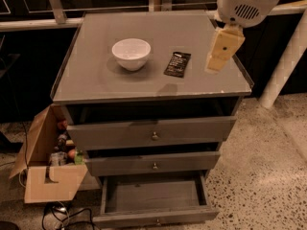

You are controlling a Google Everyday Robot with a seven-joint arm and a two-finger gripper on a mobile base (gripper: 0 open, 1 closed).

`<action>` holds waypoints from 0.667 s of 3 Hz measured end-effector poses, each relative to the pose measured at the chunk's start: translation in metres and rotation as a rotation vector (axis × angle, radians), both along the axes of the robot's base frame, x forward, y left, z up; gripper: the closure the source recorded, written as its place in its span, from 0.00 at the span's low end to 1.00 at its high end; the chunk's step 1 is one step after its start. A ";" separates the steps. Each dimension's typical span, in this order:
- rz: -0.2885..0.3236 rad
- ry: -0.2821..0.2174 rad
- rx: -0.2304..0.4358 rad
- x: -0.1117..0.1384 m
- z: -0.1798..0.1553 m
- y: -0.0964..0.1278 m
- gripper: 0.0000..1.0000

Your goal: Close bottom drawer

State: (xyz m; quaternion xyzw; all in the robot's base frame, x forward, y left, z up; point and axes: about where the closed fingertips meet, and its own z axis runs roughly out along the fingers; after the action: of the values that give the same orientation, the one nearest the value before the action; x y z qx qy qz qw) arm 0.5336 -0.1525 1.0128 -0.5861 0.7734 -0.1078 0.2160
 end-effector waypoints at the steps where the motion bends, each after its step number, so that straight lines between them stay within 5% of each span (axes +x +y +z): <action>1: 0.000 0.000 0.000 0.000 0.000 0.000 0.48; 2: -0.035 -0.021 -0.018 -0.006 -0.002 -0.006 0.71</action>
Offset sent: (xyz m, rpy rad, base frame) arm -0.0149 -0.0174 -0.0092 -0.0446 -0.0383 -0.0879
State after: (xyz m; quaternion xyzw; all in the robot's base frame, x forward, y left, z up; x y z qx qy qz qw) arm 0.5271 -0.1588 1.0106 -0.5733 0.7803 -0.1246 0.2168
